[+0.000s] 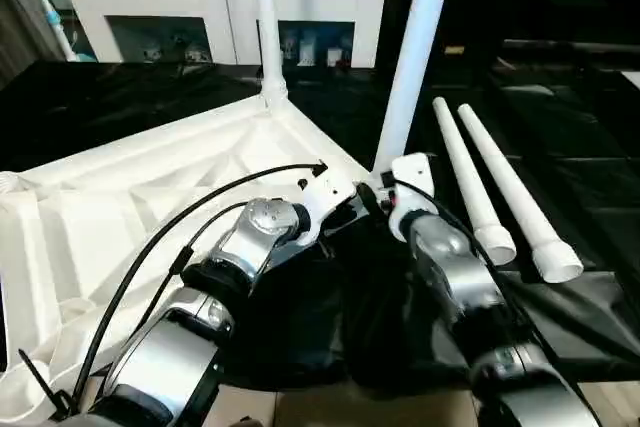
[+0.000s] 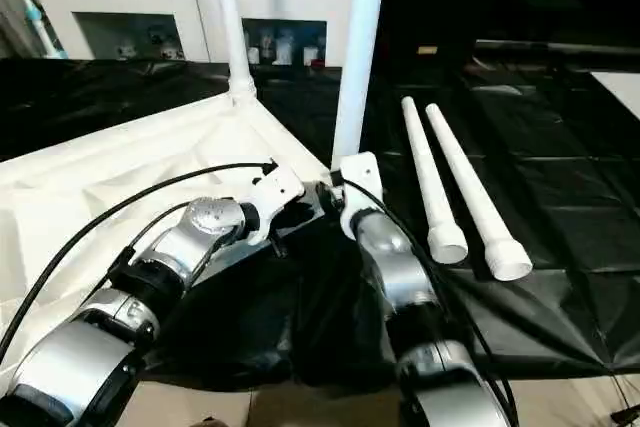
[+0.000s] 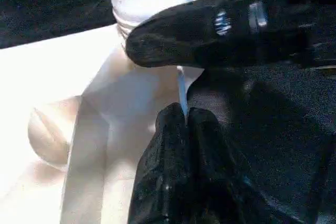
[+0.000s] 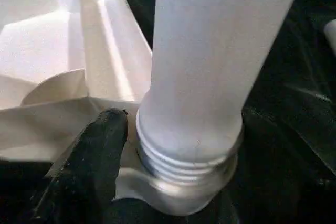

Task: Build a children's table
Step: Rotate leg to tighten, then rotate table base

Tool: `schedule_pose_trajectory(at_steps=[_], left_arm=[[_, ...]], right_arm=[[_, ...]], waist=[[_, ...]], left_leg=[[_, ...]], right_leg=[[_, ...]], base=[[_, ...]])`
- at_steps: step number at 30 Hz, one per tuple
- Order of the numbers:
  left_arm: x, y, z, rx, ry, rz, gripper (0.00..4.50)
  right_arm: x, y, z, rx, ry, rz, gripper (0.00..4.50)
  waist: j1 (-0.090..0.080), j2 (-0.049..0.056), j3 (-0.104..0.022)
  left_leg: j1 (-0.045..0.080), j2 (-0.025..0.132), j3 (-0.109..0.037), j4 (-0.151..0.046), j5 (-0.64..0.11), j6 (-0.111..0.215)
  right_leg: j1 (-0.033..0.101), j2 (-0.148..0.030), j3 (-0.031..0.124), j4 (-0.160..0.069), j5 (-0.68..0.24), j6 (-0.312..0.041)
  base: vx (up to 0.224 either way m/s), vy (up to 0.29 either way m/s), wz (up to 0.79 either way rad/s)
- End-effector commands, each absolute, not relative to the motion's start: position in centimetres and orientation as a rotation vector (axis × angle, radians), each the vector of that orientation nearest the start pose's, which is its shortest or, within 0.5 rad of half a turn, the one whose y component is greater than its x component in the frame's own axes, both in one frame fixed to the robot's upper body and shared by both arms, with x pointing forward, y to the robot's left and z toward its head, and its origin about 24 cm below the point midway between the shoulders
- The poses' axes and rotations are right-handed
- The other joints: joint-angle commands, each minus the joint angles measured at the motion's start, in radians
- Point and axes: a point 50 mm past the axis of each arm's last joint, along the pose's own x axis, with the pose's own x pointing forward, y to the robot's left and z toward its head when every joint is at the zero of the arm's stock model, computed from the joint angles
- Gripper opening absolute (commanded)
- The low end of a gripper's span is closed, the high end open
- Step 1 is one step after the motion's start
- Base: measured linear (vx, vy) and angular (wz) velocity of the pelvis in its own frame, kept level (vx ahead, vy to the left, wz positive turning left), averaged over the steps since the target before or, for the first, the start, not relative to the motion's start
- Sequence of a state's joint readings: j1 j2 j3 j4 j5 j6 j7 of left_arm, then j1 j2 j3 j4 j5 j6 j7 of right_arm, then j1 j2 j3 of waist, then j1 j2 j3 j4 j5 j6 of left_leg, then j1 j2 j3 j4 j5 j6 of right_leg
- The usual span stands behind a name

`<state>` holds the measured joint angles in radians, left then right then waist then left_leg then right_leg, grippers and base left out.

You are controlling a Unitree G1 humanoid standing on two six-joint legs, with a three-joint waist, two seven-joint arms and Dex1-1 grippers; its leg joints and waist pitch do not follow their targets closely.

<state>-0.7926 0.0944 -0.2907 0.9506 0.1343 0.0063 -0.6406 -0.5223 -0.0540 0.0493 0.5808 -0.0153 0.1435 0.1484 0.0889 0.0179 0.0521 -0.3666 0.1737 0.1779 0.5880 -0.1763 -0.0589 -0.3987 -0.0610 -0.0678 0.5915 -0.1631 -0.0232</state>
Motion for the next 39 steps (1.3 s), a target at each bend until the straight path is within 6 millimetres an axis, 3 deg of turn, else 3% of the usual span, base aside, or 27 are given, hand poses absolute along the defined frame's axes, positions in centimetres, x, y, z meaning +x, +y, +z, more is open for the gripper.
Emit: schedule_pose_trajectory(at_steps=[1, 2, 4, 6, 8, 12, 16, 18, 19, 20, 21, 22, 23, 24, 25, 26, 27, 28, 29, 30, 31, 32, 34, 39], left_arm=[[35.5, 6.5, 4.6, 0.482, 0.298, -0.926, 0.0], [35.6, 6.5, 4.7, 0.481, 0.285, -0.908, 0.0], [35.8, 6.6, 5.0, 0.456, 0.271, -0.895, 0.0], [35.9, 6.6, 5.3, 0.403, 0.264, -0.904, 0.44], [36.0, 6.7, 5.6, 0.353, 0.258, -0.905, 0.59], [36.2, 7.8, 6.5, 0.3, 0.214, -0.887, 0.97], [36.4, 10.6, 8.0, 0.249, 0.182, -0.843, 1.26], [36.3, 11.3, 8.2, 0.255, 0.183, -0.837, 1.39], [35.7, 14.4, 8.8, 0.318, 0.222, -0.804, 1.4], [35.4, 15.9, 9.1, 0.337, 0.246, -0.773, 1.46], [35.1, 17.2, 9.4, 0.349, 0.264, -0.749, 1.58], [34.8, 18.2, 9.6, 0.369, 0.278, -0.736, 1.71], [33.8, 20.8, 10.1, 0.419, 0.322, -0.697, 1.8], [33.3, 22.0, 10.4, 0.445, 0.346, -0.68, 1.8], [33.3, 22.0, 10.4, 0.445, 0.346, -0.68, 1.8], [32.5, 23.9, 10.8, 0.489, 0.388, -0.648, 1.96], [31.6, 25.9, 11.2, 0.535, 0.438, -0.604, 1.96], [31.6, 25.9, 11.2, 0.535, 0.438, -0.604, 2.09], [30.8, 27.8, 11.7, 0.582, 0.481, -0.549, 2.09], [30.7, 28.0, 11.7, 0.586, 0.485, -0.543, 2.3], [29.8, 30.4, 12.6, 0.638, 0.533, -0.428, 2.3], [29.8, 30.4, 12.6, 0.638, 0.533, -0.428, 2.39], [29.1, 33.0, 13.4, 0.678, 0.586, -0.262, 2.57], [28.4, 34.8, 13.1, 0.711, 0.655, -0.135, 3.02]], right_arm=[[33.9, -11.3, 5.6, -0.151, 0.139, 0.329, 3.52], [33.7, -11.6, 5.8, -0.16, 0.122, 0.333, 3.52], [33.3, -12.0, 6.2, -0.157, 0.102, 0.342, 3.57], [33.0, -12.4, 6.5, -0.147, 0.092, 0.36, 3.59], [32.6, -12.7, 6.7, -0.146, 0.087, 0.382, 3.59], [31.6, -13.1, 6.9, -0.149, 0.127, 0.511, 3.59], [30.8, -13.5, 6.5, -0.205, 0.171, 0.613, 3.59], [30.6, -13.5, 6.4, -0.21, 0.181, 0.623, 3.59], [30.4, -13.2, 6.1, -0.22, 0.194, 0.647, 3.59], [30.4, -13.0, 6.0, -0.223, 0.198, 0.656, 3.59], [30.4, -12.8, 5.9, -0.225, 0.201, 0.661, 3.59], [30.4, -12.7, 5.9, -0.224, 0.205, 0.666, 3.59], [30.3, -12.2, 5.7, -0.223, 0.213, 0.678, 3.59], [30.3, -12.0, 5.6, -0.222, 0.217, 0.684, 3.59], [30.3, -12.0, 5.6, -0.222, 0.217, 0.684, 3.59], [30.3, -11.7, 5.4, -0.222, 0.234, 0.686, 3.59], [30.4, -11.5, 5.1, -0.225, 0.249, 0.687, 3.59], [30.4, -11.5, 5.1, -0.225, 0.249, 0.687, 3.59], [30.5, -11.4, 4.8, -0.234, 0.263, 0.686, 3.59], [30.5, -11.3, 4.8, -0.235, 0.264, 0.686, 3.59], [30.7, -11.1, 4.6, -0.243, 0.28, 0.682, 3.59], [30.7, -11.1, 4.6, -0.243, 0.28, 0.682, 3.59], [31.1, -10.7, 4.3, -0.25, 0.295, 0.669, 3.59], [31.2, -10.6, 4.2, -0.264, 0.303, 0.663, 3.59]], waist=[[-0.001, 0.0, -0.062], [0.0, 0.004, -0.06], [-0.002, 0.003, -0.06], [-0.002, 0.001, -0.058], [0.003, -0.001, -0.06], [0.003, 0.001, -0.066], [0.002, 0.006, -0.07], [-0.001, 0.007, -0.07], [0.001, 0.003, -0.072], [-0.006, 0.01, -0.066], [-0.007, 0.007, -0.066], [-0.013, 0.012, -0.064], [-0.011, 0.006, -0.065], [-0.016, 0.009, -0.06], [-0.016, 0.016, -0.059], [-0.017, 0.006, -0.057], [-0.012, 0.012, -0.057], [-0.012, 0.007, -0.056], [-0.014, 0.004, -0.053], [-0.017, 0.01, -0.052], [-0.014, -0.002, -0.054], [-0.011, 0.004, -0.053], [-0.011, 0.003, -0.053], [-0.006, -0.004, -0.052]], left_leg=[[0.013, 0.052, -0.025, -0.079, -0.294, 0.028], [0.011, 0.052, -0.027, -0.08, -0.296, 0.029], [0.013, 0.049, -0.025, -0.078, -0.304, 0.033], [0.013, 0.049, -0.025, -0.079, -0.306, 0.038], [0.012, 0.048, -0.025, -0.077, -0.29, 0.049], [0.002, 0.056, -0.028, -0.076, -0.236, 0.069], [-0.001, 0.057, -0.024, -0.068, -0.183, 0.085], [0.002, 0.056, -0.021, -0.066, -0.181, 0.086], [0.004, 0.064, -0.025, -0.069, -0.183, 0.077], [-0.001, 0.059, -0.022, -0.072, -0.19, 0.073], [0.005, 0.061, -0.023, -0.072, -0.205, 0.064], [0.006, 0.059, -0.022, -0.073, -0.214, 0.054], [0.013, 0.065, -0.024, -0.075, -0.231, 0.039], [0.004, 0.063, -0.026, -0.08, -0.232, 0.039], [0.015, 0.061, -0.022, -0.08, -0.26, 0.025], [0.016, 0.06, -0.021, -0.08, -0.271, 0.017], [0.016, 0.063, -0.026, -0.083, -0.277, 0.013], [0.012, 0.063, -0.026, -0.085, -0.275, 0.008], [0.013, 0.061, -0.024, -0.088, -0.282, 0.005], [0.016, 0.061, -0.025, -0.088, -0.297, -0.005], [0.021, 0.063, -0.024, -0.088, -0.299, -0.015], [0.019, 0.061, -0.025, -0.089, -0.291, -0.016], [0.02, 0.06, -0.025, -0.089, -0.294, -0.024], [0.023, 0.059, -0.024, -0.088, -0.305, -0.03]], right_leg=[[0.046, -0.09, 0.052, -0.086, -0.307, -0.15], [0.047, -0.091, 0.052, -0.085, -0.326, -0.145], [0.045, -0.09, 0.051, -0.092, -0.367, -0.132], [0.043, -0.091, 0.051, -0.096, -0.403, -0.123], [0.044, -0.093, 0.051, -0.097, -0.418, -0.117], [0.051, -0.091, 0.049, -0.078, -0.271, -0.161], [0.052, -0.091, 0.05, -0.064, -0.15, -0.209], [0.05, -0.089, 0.05, -0.062, -0.135, -0.217], [0.054, -0.097, 0.051, -0.055, -0.14, -0.222], [0.048, -0.088, 0.049, -0.06, -0.179, -0.208], [0.045, -0.09, 0.05, -0.061, -0.197, -0.205], [0.043, -0.085, 0.051, -0.063, -0.221, -0.201], [0.04, -0.091, 0.054, -0.061, -0.243, -0.199], [0.042, -0.087, 0.053, -0.06, -0.257, -0.195], [0.031, -0.081, 0.054, -0.067, -0.284, -0.184], [0.032, -0.081, 0.055, -0.069, -0.293, -0.182], [0.032, -0.085, 0.056, -0.064, -0.299, -0.181], [0.033, -0.086, 0.057, -0.061, -0.308, -0.173], [0.03, -0.082, 0.057, -0.065, -0.319, -0.166], [0.027, -0.081, 0.058, -0.066, -0.32, -0.164], [0.026, -0.082, 0.059, -0.065, -0.3, -0.166], [0.027, -0.081, 0.06, -0.061, -0.284, -0.167], [0.024, -0.079, 0.06, -0.056, -0.257, -0.175], [0.026, -0.083, 0.062, -0.059, -0.263, -0.168]], base=[[0.0, 0.0, 0.0], [0.0, 0.0, 0.0], [0.0, 0.0, 0.0], [0.0, 0.0, 0.0], [0.0, 0.0, 0.0], [0.0, 0.0, 0.0], [0.0, 0.0, 0.0], [0.0, 0.0, 0.0], [0.0, 0.0, 0.0], [0.0, 0.0, 0.0], [0.0, 0.0, 0.0], [0.0, 0.0, 0.0], [0.0, 0.0, 0.0], [0.0, 0.0, 0.0], [0.0, 0.0, 0.0], [0.0, 0.0, 0.0], [0.0, 0.0, 0.0], [0.0, 0.0, 0.0], [0.0, 0.0, 0.0], [0.0, 0.0, 0.0], [0.0, 0.0, 0.0], [0.0, 0.0, 0.0], [0.0, 0.0, 0.0], [0.0, 0.0, 0.0]])
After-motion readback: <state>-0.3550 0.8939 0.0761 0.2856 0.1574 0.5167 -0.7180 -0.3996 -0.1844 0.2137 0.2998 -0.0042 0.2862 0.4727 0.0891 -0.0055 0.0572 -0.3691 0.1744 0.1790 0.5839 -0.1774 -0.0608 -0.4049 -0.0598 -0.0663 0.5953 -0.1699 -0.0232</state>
